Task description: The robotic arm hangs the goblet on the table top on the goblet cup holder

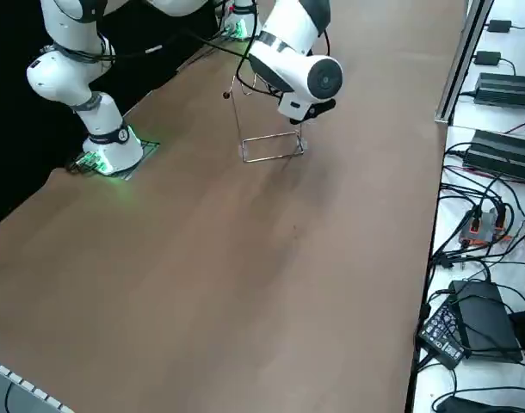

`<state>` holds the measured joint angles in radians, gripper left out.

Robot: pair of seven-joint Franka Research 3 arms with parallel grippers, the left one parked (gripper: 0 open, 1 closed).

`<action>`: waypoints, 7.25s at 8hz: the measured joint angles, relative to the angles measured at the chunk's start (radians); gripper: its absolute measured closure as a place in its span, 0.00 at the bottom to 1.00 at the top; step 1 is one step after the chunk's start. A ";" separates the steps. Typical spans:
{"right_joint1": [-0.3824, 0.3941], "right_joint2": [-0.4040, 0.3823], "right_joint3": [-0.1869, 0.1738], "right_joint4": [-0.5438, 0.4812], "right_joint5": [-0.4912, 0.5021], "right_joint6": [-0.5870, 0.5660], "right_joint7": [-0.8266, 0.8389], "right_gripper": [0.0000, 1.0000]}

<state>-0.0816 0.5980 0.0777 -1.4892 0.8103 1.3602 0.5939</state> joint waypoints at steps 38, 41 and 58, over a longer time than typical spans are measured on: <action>-0.071 -0.011 -0.002 0.405 -0.715 0.152 -0.444 0.00; -0.033 -0.048 0.001 0.412 -0.867 0.174 -0.524 0.00; -0.097 -0.444 0.001 -0.046 -0.814 0.239 -0.624 0.00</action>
<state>-0.1787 0.1544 0.0792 -1.5354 -0.0036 1.5992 -0.0303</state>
